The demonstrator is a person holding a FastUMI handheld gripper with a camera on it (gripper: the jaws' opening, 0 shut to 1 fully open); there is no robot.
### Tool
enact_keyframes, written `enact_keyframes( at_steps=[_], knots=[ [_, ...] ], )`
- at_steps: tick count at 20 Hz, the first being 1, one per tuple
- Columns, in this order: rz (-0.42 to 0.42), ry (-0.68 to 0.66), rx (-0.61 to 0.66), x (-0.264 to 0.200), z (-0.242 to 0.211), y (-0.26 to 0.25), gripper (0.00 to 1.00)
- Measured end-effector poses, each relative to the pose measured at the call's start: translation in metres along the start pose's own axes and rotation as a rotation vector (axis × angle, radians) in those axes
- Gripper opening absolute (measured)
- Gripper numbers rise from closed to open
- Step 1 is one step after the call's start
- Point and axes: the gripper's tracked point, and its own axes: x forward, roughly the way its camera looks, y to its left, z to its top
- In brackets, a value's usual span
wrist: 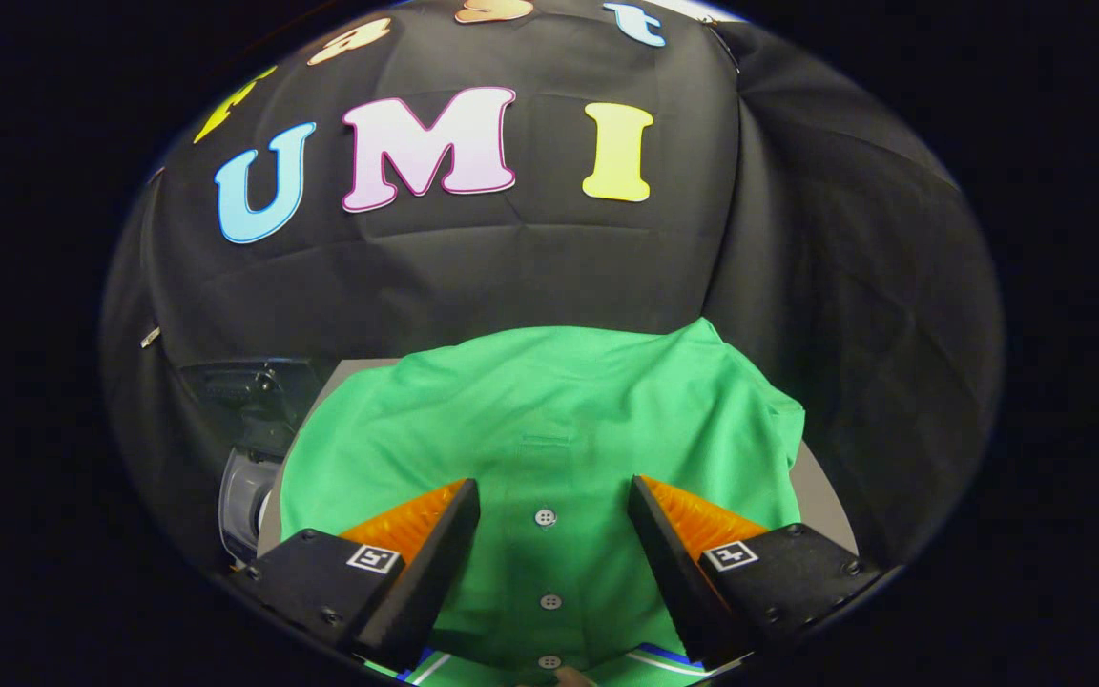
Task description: Put the clothes into the washing machine and then close the washing machine lid.
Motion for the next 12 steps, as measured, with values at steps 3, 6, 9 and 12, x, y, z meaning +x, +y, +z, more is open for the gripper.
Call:
enact_keyframes(
  at_steps=[3, 6, 9, 12],
  knots=[
    [-0.005, 0.011, 0.002, 0.001, -0.001, 0.0, 0.99],
    [-0.009, 0.02, -0.03, 0.002, -0.001, 0.004, 0.94],
    [0.012, 0.047, -0.028, 0.007, -0.004, 0.009, 0.49],
    [0.035, 0.059, -0.03, 0.0, -0.003, 0.009, 0.17]
  ],
)
